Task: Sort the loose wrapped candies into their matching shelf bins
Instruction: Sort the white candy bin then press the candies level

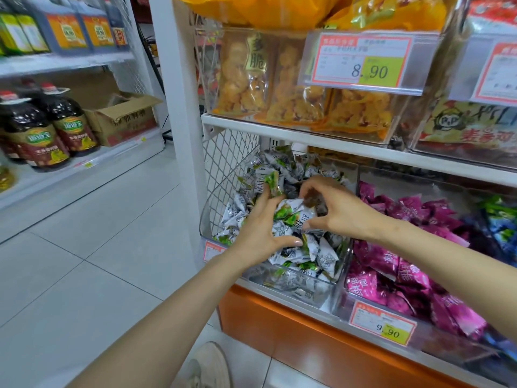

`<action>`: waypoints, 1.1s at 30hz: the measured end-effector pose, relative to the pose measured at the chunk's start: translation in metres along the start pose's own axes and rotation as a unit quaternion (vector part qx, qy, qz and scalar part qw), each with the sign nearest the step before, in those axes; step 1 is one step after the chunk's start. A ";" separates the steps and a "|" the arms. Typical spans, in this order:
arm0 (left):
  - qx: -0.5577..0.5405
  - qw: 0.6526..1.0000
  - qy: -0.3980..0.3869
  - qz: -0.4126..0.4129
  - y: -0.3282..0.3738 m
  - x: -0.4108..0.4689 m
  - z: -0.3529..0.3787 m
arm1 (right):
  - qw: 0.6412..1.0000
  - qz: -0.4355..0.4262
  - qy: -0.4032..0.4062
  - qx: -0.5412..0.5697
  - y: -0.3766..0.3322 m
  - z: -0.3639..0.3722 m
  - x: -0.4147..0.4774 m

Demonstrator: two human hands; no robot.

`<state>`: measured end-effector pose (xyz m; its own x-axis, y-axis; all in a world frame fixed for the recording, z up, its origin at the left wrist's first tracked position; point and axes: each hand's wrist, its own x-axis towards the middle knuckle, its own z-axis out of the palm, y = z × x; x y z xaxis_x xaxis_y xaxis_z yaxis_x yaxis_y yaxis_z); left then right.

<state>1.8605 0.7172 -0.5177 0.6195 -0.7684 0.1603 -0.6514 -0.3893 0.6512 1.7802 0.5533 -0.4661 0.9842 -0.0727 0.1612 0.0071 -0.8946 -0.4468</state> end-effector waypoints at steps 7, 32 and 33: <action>-0.044 0.998 -0.014 0.041 0.001 0.004 0.003 | 0.996 -0.059 -0.063 0.022 0.006 0.001 -0.010; 0.154 0.986 -0.046 -0.038 -0.032 0.001 -0.019 | 0.986 -0.096 -0.048 -0.131 0.045 -0.009 0.016; 0.158 0.986 -0.027 -0.038 -0.032 0.002 -0.017 | 0.988 -0.088 -0.036 -0.121 0.045 -0.009 0.017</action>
<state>1.8904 0.7366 -0.5259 0.6526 -0.7539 0.0753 -0.7141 -0.5788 0.3939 1.7960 0.5077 -0.4751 0.9817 0.1164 0.1507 0.1447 -0.9704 -0.1931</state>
